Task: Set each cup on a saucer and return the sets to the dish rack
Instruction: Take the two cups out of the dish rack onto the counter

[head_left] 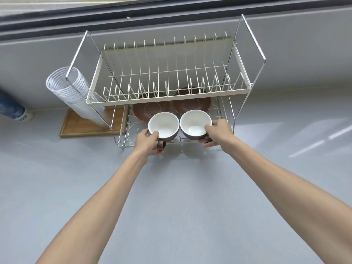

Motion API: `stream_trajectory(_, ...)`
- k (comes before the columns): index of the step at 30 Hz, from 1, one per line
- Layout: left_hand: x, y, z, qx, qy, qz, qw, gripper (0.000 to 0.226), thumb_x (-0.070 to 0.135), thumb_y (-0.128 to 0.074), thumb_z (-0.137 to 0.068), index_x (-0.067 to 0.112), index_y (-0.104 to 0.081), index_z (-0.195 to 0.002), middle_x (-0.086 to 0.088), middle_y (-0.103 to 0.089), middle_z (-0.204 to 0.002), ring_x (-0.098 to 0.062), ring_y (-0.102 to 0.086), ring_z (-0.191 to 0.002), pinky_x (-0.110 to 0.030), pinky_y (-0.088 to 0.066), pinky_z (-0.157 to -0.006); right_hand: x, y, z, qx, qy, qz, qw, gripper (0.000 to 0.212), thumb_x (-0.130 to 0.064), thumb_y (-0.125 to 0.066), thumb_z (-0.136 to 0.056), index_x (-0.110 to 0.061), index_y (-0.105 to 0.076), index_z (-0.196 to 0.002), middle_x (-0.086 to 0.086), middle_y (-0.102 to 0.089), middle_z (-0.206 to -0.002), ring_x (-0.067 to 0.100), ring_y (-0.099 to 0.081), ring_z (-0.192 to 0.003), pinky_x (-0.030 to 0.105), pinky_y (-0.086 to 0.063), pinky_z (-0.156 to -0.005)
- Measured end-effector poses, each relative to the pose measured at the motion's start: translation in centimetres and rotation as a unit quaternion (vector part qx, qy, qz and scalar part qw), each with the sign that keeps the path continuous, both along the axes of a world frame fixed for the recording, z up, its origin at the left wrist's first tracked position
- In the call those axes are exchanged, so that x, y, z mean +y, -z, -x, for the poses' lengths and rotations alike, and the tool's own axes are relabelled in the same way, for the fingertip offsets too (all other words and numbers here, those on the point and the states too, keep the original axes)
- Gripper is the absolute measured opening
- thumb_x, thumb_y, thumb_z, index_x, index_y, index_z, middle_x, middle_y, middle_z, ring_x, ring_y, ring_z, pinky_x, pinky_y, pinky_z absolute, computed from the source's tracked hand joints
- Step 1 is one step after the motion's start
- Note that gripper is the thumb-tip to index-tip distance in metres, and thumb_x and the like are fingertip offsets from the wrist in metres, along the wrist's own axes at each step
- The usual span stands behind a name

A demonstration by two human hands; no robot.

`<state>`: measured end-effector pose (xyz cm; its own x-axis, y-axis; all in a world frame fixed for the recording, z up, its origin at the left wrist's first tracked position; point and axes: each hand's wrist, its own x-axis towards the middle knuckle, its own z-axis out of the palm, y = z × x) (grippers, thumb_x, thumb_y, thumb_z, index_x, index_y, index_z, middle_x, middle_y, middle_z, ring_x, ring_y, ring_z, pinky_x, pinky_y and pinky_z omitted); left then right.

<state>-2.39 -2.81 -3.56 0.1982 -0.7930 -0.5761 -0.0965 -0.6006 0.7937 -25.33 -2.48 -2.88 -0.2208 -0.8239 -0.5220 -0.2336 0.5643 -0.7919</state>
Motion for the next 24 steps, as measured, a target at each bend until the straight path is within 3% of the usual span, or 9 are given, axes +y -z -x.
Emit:
stream_trajectory(4, 0.5, -0.4, -0.1, -0.014, -0.001, 0.000, 1.000, 0.040, 0.009, -0.049, -0.093, 0.015, -0.055, -0.132, -0.003, -0.059, -0.083, -0.013, -0.058, -0.051, -0.039, -0.064, -0.063, 0.9, -0.2, 0.1, -0.010, 0.021, 0.003, 1.000, 0.022, -0.006, -0.045, -0.087, -0.011, -0.058, -0.105, 0.015, -0.072, -0.074, 0.034, -0.076, -0.070, 0.048, -0.064, -0.069)
stream_trajectory(8, 1.7, -1.3, -0.2, -0.015, 0.012, 0.014, 1.000, 0.040, 0.009, -0.049, -0.094, 0.013, -0.054, -0.133, -0.005, -0.060, -0.085, -0.020, -0.060, -0.060, -0.039, -0.064, -0.061, 2.4, -1.1, 0.5, -0.017, 0.041, 0.014, 0.999, 0.024, -0.005, -0.045, -0.087, -0.009, -0.060, -0.106, 0.020, -0.073, -0.085, 0.033, -0.077, -0.071, 0.044, -0.064, -0.063)
stream_trajectory(14, 4.4, -2.3, 0.3, -0.020, 0.038, 0.024, 0.999, 0.041, 0.008, -0.049, -0.094, 0.013, -0.053, -0.135, -0.005, -0.062, -0.086, -0.033, -0.064, -0.073, -0.034, -0.063, -0.051, 5.5, -2.1, 1.8, -0.004, 0.050, 0.018, 0.999, 0.027, -0.004, -0.044, -0.087, -0.003, -0.061, -0.108, 0.016, -0.072, -0.070, 0.030, -0.077, -0.069, 0.040, -0.064, -0.061)
stream_trajectory(24, 8.9, -1.7, 3.9, -0.021, 0.100, 0.013, 0.995, 0.050, 0.011, -0.052, -0.091, 0.017, -0.051, -0.141, -0.006, -0.066, -0.092, -0.032, -0.071, -0.071, -0.035, -0.063, -0.053, 12.5, -1.5, 5.3, -0.007, 0.100, 0.012, 0.995, 0.037, -0.004, -0.045, -0.087, -0.004, -0.058, -0.122, 0.018, -0.074, -0.073, 0.029, -0.077, -0.067, 0.036, -0.063, -0.059)
